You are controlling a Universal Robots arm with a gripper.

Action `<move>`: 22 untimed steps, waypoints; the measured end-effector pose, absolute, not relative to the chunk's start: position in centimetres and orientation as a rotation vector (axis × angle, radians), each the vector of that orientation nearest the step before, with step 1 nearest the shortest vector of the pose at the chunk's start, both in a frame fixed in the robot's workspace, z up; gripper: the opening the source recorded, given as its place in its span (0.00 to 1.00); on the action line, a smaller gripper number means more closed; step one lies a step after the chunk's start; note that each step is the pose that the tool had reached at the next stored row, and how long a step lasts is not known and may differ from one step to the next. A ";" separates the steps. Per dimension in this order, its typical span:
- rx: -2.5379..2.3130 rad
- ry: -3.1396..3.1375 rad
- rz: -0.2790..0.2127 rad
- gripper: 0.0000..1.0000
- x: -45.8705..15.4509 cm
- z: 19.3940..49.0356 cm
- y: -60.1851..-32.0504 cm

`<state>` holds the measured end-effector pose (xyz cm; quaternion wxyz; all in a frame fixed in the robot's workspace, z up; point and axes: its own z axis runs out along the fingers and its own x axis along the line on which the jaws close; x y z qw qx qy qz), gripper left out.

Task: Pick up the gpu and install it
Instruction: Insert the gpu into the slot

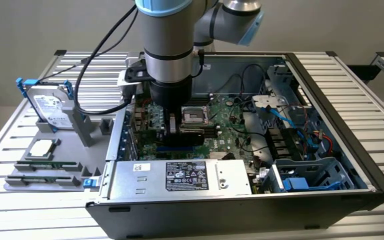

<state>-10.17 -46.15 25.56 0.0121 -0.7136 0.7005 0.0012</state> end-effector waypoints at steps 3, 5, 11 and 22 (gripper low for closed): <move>-2.231 2.181 0.008 0.27 -10.2 25.6 -46.2; -2.234 2.181 0.012 0.27 -10.2 25.5 -46.2; -2.241 2.188 0.028 0.27 -10.2 25.5 -46.2; -2.251 2.197 0.051 0.27 -10.2 25.5 -46.3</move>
